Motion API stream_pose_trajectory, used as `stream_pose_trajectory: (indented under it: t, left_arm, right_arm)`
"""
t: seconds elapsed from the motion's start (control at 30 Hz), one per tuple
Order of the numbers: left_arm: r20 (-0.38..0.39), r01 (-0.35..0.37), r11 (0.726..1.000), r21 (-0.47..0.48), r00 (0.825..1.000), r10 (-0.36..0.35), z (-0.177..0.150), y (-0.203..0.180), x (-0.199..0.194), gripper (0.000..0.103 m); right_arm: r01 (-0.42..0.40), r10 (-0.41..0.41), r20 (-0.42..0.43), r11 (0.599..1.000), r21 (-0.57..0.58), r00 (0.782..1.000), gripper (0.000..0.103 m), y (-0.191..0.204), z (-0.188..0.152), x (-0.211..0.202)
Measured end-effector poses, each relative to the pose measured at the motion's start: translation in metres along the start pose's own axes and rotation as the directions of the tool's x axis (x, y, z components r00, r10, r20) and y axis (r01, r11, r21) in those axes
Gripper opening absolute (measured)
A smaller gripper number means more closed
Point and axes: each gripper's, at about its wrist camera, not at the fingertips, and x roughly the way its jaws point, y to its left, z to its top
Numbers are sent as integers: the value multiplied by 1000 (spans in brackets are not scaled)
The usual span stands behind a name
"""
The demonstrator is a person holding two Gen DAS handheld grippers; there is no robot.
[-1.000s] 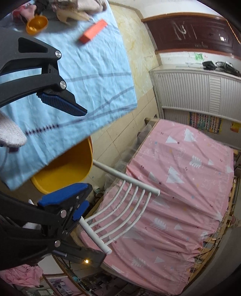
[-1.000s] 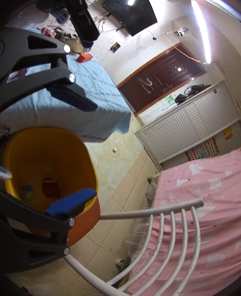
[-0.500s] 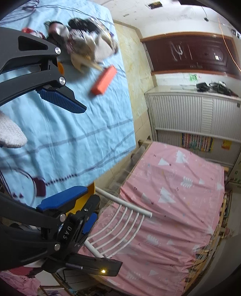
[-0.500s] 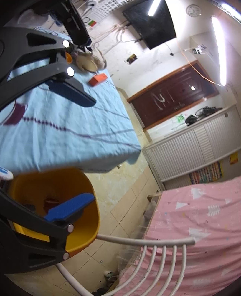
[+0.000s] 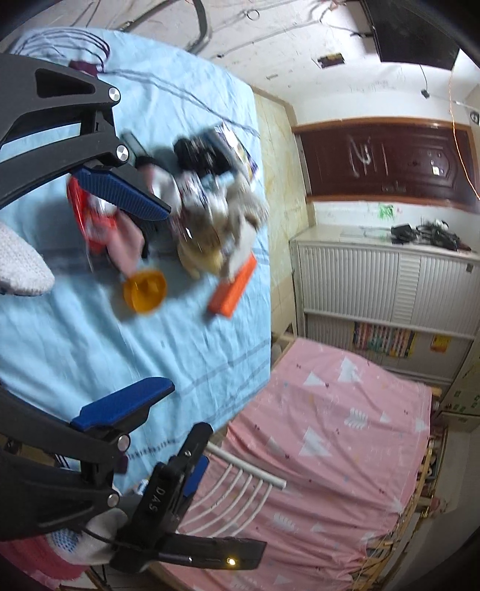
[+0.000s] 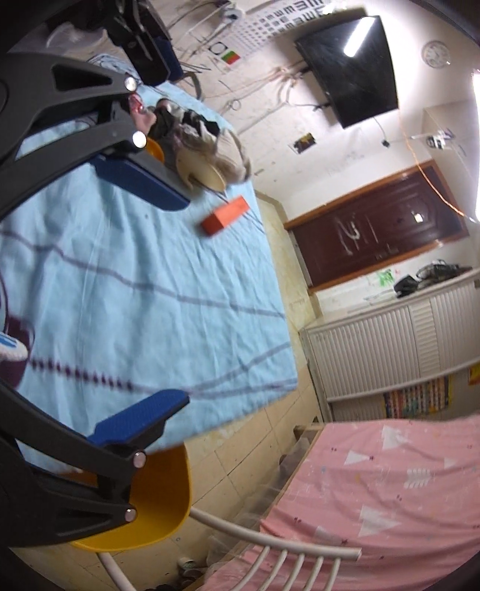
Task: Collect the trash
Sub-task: 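Move the left gripper back over the bed to the red snack bag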
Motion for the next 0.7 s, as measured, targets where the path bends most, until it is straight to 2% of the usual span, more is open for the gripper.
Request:
stream_pose_trajectory:
  t: [0.3,0.63,0.7]
  left_arm:
    - [-44,-13,999,-35,999,11,-19,45,6,78]
    - [-98,12,999,-35,995,-15,-38,68,24,77]
    - [-107,20,999,-38,994,-24,-41,72,27,70]
  right_arm:
    - [-14,11,-50,997,-70,999,94,46,-5,18]
    - [-30,16,-109,991,-130,994,94,81,-12,40]
    - [-30,14,-116,990,-139,993,94,85,-13,42]
